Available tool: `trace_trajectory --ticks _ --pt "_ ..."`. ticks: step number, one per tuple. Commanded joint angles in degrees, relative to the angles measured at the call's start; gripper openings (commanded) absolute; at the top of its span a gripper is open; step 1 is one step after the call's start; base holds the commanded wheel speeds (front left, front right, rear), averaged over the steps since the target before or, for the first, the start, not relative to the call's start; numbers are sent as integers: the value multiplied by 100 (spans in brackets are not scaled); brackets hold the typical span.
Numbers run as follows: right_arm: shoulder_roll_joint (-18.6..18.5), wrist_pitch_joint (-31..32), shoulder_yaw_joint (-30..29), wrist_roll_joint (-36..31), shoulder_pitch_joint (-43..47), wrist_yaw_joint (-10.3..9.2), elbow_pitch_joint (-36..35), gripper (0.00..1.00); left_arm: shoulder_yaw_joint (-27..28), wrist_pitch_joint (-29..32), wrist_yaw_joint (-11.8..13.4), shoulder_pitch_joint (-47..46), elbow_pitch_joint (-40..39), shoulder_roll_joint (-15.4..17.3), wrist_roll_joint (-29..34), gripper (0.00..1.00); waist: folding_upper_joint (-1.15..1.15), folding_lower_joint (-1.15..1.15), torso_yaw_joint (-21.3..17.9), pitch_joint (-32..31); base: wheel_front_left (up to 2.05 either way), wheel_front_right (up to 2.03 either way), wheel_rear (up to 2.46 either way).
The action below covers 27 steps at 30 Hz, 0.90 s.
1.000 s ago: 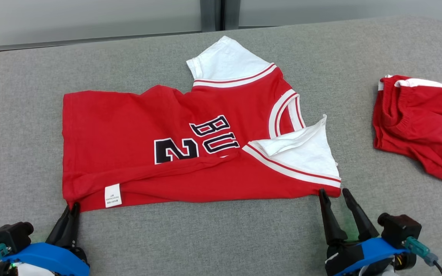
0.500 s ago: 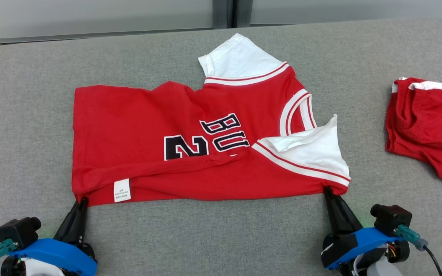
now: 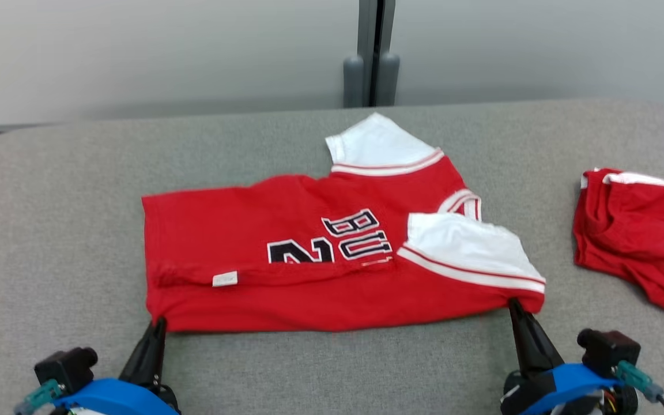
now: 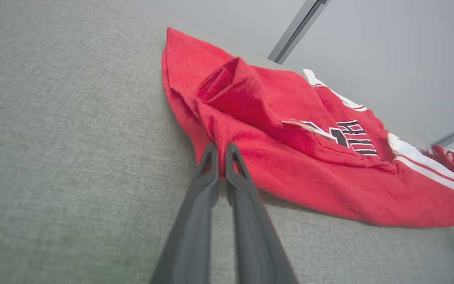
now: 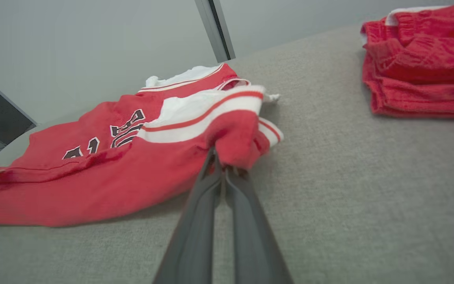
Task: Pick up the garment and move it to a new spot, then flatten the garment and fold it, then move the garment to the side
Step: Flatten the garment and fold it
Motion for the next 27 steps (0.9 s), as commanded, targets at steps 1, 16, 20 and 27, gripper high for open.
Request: trace_trajectory --ticks 1,16,20,27 --pt "-31 -5 -51 -2 131 2 24 0 54 2 -12 55 48 -56 24 0 -2 0 -70 -170 0 0 0" --pt "-31 -12 -184 -240 626 2 80 100 297 1 -10 465 580 -358 327 100 -2 0 97 -411 0 0 0" --pt "-27 -12 -273 -346 361 2 -190 100 571 1 -10 227 323 -251 543 100 -2 0 125 -153 0 0 0" --pt "-27 -11 -141 -562 -295 2 -645 100 639 2 -10 -660 180 273 555 100 -2 0 20 540 0 0 0"
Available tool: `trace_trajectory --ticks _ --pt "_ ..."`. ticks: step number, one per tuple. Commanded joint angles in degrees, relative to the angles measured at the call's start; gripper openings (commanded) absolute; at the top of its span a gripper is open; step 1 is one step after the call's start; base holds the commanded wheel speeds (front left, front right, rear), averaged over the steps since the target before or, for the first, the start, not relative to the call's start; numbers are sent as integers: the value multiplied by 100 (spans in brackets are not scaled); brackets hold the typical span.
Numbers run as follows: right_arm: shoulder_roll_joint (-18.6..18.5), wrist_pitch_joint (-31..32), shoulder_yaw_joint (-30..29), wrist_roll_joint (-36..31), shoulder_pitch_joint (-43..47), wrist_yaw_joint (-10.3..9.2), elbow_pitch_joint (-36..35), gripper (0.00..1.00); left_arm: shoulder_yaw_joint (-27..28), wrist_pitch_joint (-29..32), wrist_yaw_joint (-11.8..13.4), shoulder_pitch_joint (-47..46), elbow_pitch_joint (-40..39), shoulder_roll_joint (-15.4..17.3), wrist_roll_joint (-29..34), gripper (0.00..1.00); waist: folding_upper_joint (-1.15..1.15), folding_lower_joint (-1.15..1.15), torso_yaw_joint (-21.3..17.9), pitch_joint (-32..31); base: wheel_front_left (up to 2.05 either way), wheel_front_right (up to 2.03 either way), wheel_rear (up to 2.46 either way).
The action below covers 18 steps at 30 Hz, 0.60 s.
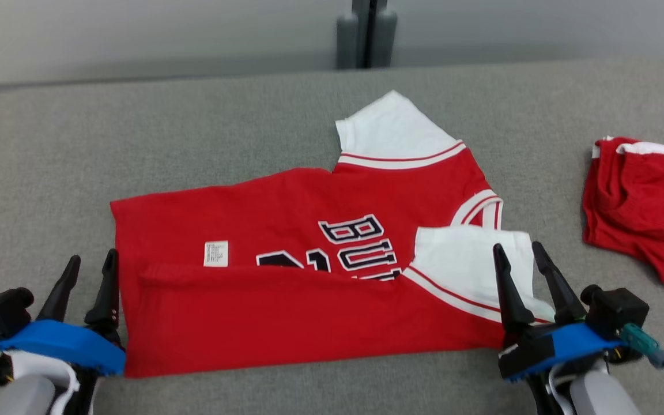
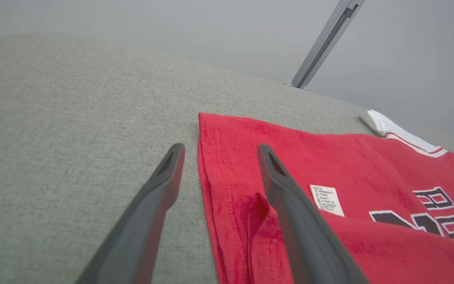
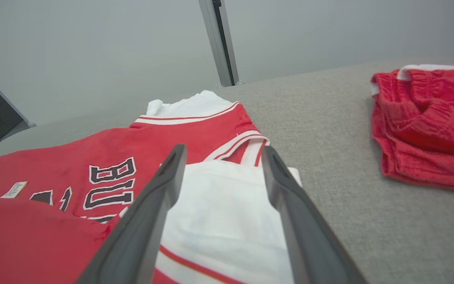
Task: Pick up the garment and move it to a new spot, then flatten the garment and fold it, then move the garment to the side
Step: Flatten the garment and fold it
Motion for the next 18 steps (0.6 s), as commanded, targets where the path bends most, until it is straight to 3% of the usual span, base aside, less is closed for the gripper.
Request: trace_trajectory --ticks 1,13,18 --pt "-26 -19 65 -68 -156 2 -74 100 -71 2 -8 -232 16 133 -5 100 -1 -1 38 219 0 0 0" --pt "-26 -19 570 -310 -756 2 -760 100 -759 2 -8 -1408 306 1033 -728 100 -1 -1 -302 1325 0 0 0" --pt "-24 -19 578 -555 -1162 2 -874 100 -1182 31 4 -1563 570 1077 -892 100 -1 -1 -356 1624 0 0 0"
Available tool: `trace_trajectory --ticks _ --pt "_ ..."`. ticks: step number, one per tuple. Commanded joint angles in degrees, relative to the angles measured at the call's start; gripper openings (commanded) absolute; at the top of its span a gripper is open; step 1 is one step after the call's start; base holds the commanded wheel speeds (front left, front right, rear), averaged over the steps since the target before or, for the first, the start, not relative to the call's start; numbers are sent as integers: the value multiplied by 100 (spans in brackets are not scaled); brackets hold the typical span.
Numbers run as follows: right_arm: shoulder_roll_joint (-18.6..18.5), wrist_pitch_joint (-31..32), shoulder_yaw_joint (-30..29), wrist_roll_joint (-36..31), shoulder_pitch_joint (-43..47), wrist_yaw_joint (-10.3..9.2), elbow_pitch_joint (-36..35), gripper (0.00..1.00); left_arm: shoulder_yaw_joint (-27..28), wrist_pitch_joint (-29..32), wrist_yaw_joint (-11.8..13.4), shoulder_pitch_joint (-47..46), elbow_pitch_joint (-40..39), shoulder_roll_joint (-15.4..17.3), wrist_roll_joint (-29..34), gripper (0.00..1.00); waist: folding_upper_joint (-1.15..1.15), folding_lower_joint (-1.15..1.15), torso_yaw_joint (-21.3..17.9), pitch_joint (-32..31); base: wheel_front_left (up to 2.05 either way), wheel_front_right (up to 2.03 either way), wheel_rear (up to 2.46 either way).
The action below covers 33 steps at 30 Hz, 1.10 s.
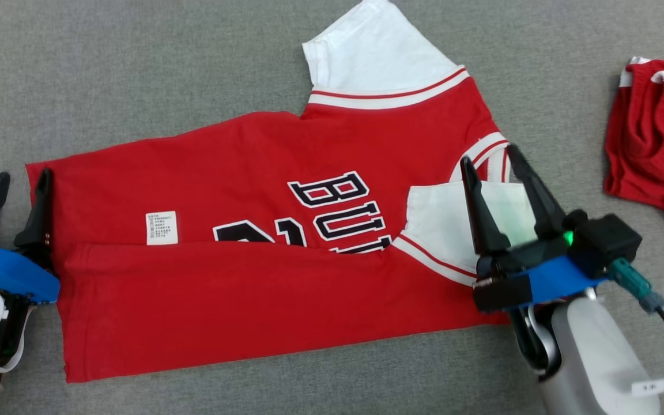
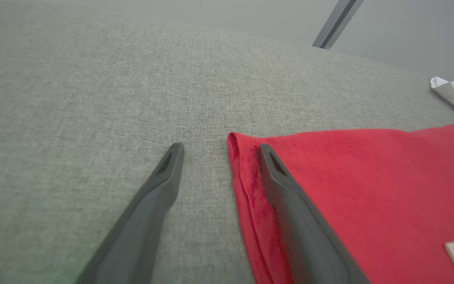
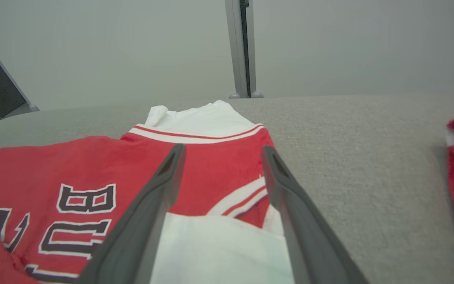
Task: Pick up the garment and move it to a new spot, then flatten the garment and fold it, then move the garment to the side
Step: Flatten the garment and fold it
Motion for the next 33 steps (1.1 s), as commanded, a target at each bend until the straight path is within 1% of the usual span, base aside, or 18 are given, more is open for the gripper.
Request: trace_trajectory --ticks 1,2,3,6,7,9,11,13,16,17,22,26,28,29,30,31,32,33 --pt "-18 -19 -13 -141 -275 2 10 100 -255 74 19 27 33 -97 -47 28 2 1 50 102 0 0 0" --pt "-20 -20 -50 -236 -421 2 77 100 -351 85 16 -2 -29 -109 -102 0 2 1 76 156 0 0 0" --pt "-21 -18 -88 -345 -578 2 186 100 -466 86 14 -18 -126 -119 -133 0 2 1 111 199 0 0 0" --pt "-20 347 -299 -637 -1223 2 469 100 -699 85 8 -78 -476 -157 -202 0 2 1 301 337 0 0 0" --pt "-22 504 -402 -838 -1454 2 539 100 -712 85 1 -116 -631 -160 -175 0 2 1 396 389 0 0 0" --pt "-24 840 -691 -960 -1833 1 727 100 -743 64 1 -169 -951 -205 -103 0 2 1 614 491 0 0 0" --pt "-20 1177 -839 -1389 -2278 3 874 100 -751 57 2 -234 -1272 -220 -15 0 2 1 840 598 0 0 0" --pt "-12 1513 -1029 -1680 -2646 2 971 100 -747 47 3 -260 -1552 -257 70 0 2 1 1070 690 0 0 0" --pt "-28 2132 -1311 -2176 -3074 1 1079 100 -810 46 4 -370 -1885 -382 141 0 2 1 1391 827 0 0 0" --pt "-29 2624 -1514 -2442 -3298 1 1146 100 -855 45 4 -472 -2049 -485 185 0 2 1 1579 916 0 0 0" --pt "-26 3779 -1747 -3043 -3635 1 1119 100 -958 44 5 -643 -2213 -655 218 0 2 1 1885 1064 0 0 0" --pt "-29 4398 -1807 -3246 -3630 2 906 100 -1022 44 6 -713 -2254 -719 226 0 2 1 2000 1115 0 0 0" --pt "-29 4516 -1816 -3245 -3588 2 847 100 -1020 45 6 -719 -2255 -728 222 0 2 1 2012 1125 0 0 0" --pt "-28 4698 -1783 -3298 -3462 2 712 82 -1007 45 6 -721 -2247 -732 217 0 2 1 2022 1142 0 0 0" --pt "-27 4777 -1787 -3307 -3405 2 625 38 -1002 45 6 -719 -2244 -729 213 0 2 1 2022 1153 0 0 0" --pt "-27 4777 -1787 -3307 -3405 2 625 38 -1002 45 6 -719 -2244 -729 213 0 2 1 2022 1153 0 0 0" --pt "-33 4872 -1814 -3322 -3301 2 463 0 -986 45 7 -713 -2245 -724 198 0 2 1 2018 1163 0 0 0" --pt "-33 4872 -1814 -3322 -3301 2 463 0 -986 45 7 -713 -2245 -724 198 0 2 1 2018 1163 0 0 0"
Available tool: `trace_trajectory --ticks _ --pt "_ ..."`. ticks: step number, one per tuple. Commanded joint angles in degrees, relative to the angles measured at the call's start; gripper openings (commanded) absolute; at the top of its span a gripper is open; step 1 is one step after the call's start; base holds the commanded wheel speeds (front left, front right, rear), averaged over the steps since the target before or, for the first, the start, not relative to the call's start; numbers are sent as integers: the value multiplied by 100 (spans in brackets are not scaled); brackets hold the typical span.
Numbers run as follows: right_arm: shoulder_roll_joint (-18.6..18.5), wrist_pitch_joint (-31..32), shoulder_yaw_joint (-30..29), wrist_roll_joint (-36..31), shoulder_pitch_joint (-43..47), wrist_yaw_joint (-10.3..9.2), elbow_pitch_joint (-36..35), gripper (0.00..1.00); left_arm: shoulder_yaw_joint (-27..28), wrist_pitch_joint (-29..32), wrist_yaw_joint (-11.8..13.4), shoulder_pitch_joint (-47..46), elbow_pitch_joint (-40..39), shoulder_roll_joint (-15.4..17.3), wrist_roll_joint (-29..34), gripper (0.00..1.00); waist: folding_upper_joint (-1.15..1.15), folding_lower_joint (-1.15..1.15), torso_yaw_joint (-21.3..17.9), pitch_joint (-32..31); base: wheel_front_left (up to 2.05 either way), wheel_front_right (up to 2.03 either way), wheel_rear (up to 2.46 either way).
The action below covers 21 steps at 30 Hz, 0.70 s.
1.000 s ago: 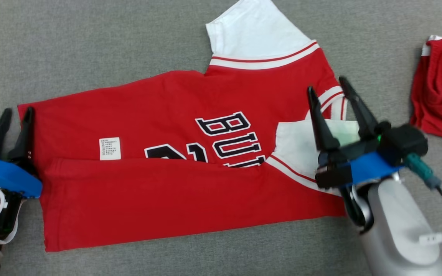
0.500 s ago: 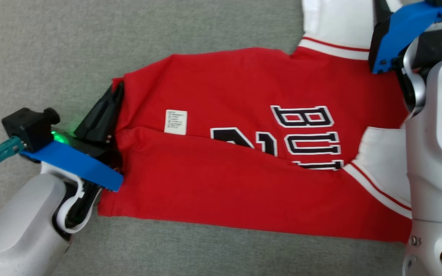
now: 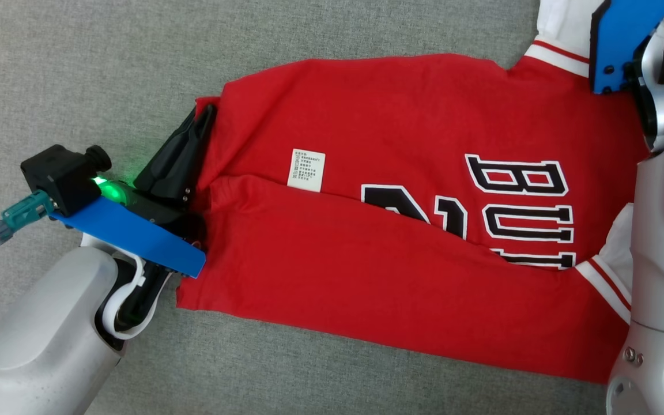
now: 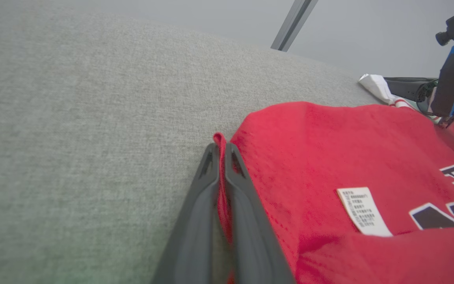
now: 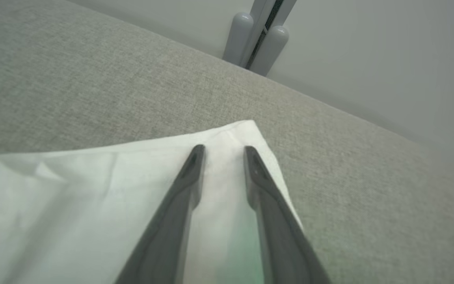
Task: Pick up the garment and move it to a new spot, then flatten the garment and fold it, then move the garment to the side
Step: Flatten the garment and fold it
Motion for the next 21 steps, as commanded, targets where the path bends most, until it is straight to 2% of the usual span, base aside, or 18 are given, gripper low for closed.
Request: trace_trajectory --ticks 1,5,11,16,21 --pt "-47 65 -56 -22 218 0 2 0 7 17 -10 -51 18 1 -13 0 -1 0 -7 -2 0 0 0" --pt "-44 -170 -145 61 263 0 -289 0 170 17 -10 -46 10 16 -19 0 -1 0 -55 -24 0 0 0" --pt "-40 -978 -238 311 238 0 -431 0 570 11 -10 86 -24 25 49 0 -1 0 -181 -136 0 0 0" --pt "-42 -1803 -450 662 227 0 -174 0 939 11 -10 246 -97 16 171 0 -1 0 -367 -356 0 0 0" --pt "-39 -2876 -488 1485 543 0 331 0 1320 10 -9 553 -111 -7 315 0 -1 0 -672 -748 0 0 0"
